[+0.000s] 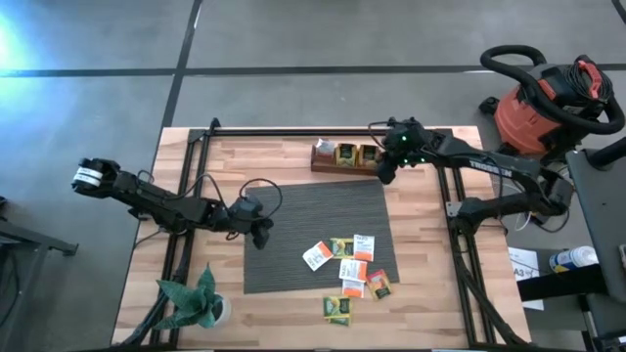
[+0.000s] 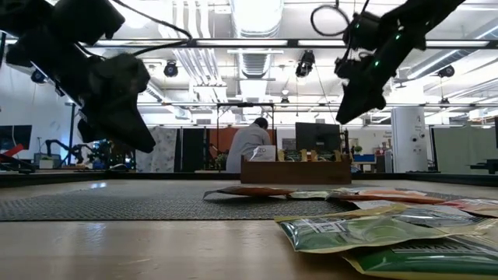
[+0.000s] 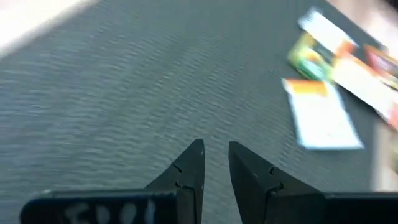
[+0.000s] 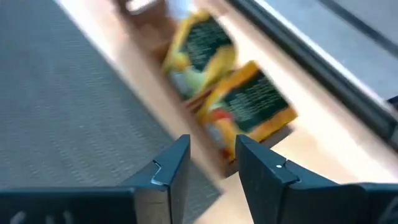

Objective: Pick & Place Tea
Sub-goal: Put the white tea bag into the left section of the wooden organizer

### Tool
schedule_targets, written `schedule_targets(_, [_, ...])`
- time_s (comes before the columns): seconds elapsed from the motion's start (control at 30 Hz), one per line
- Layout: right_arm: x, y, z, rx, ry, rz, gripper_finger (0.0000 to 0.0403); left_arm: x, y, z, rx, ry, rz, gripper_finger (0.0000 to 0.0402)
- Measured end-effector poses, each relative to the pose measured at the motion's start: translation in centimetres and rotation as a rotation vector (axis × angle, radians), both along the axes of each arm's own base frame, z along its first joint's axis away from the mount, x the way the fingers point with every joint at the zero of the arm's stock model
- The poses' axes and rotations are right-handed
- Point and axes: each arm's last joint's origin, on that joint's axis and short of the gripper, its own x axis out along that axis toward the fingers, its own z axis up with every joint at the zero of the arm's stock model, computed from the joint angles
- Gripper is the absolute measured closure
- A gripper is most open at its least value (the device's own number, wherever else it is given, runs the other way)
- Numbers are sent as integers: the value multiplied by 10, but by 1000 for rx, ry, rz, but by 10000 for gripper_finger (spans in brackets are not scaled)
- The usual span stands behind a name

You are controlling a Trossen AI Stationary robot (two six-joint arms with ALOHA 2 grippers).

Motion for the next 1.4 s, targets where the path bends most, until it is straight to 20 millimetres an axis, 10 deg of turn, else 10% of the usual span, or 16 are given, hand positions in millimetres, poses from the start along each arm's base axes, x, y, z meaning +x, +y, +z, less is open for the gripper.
schedule_targets(0.77, [22,172,-19,550,44,-5,297,26,-16,-16,-57,-66,-307,333])
schedule_targets(1.4, [-8,246,-40,680,28,-8,287,86,-32,31,-183,-209,-257,333])
